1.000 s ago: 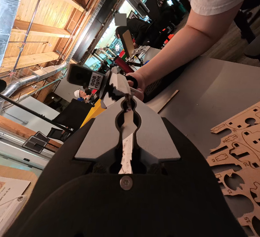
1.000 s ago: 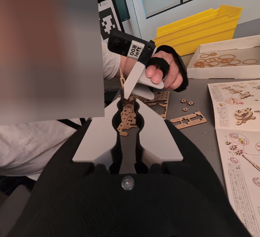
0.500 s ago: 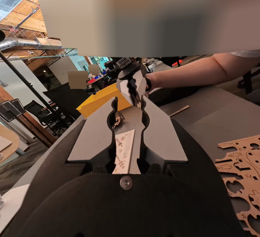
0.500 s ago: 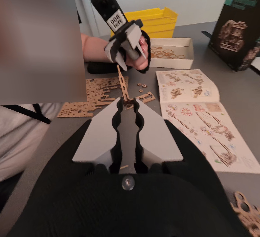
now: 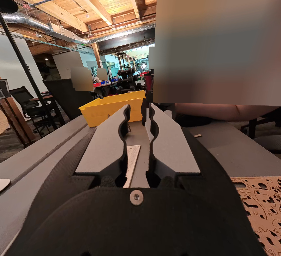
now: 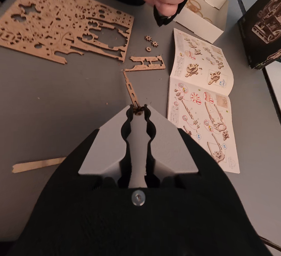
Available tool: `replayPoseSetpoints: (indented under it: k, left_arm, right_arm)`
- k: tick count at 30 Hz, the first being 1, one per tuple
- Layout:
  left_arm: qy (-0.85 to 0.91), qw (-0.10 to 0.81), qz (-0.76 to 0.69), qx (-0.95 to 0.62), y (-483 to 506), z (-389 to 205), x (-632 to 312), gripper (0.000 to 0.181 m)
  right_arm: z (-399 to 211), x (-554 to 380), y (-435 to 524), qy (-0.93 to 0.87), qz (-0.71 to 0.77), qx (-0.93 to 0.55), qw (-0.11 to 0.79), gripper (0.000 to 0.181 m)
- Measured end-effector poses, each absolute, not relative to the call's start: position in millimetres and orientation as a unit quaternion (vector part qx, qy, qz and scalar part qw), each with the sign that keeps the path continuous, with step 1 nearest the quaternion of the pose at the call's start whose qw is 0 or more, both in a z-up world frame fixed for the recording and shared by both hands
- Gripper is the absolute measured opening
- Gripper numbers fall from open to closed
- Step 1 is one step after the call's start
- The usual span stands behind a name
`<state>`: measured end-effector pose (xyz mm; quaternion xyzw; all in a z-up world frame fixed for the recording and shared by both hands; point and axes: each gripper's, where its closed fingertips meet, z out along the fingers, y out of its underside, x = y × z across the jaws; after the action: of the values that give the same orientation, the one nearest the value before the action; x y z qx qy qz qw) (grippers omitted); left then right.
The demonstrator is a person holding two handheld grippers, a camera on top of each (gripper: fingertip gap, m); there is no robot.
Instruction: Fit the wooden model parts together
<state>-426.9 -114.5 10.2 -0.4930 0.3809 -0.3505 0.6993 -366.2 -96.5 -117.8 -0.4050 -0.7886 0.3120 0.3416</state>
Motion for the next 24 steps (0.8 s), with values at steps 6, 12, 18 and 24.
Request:
replayPoseSetpoints:
  k: [6, 12, 18, 24]
  left_arm:
    - [0.386, 0.685, -0.362, -0.501, -115, 5, -423, 0.021]
    - [0.395, 0.678, -0.363, -0.503, -117, 1, -419, 0.02]
    - [0.393, 0.678, -0.363, -0.504, -116, 1, -420, 0.018]
    - [0.38, 0.681, -0.366, -0.508, -113, 3, -425, 0.017]
  right_arm:
    - [-123, -365, -100, -0.798, 0.312, -0.389, 0.339, 0.012]
    - [-131, -362, -102, -0.8, 0.323, -0.398, 0.312, 0.012]
    - [-139, -361, -104, -0.805, 0.324, -0.401, 0.294, 0.012]
    - [-130, -361, -108, -0.793, 0.355, -0.399, 0.294, 0.012]
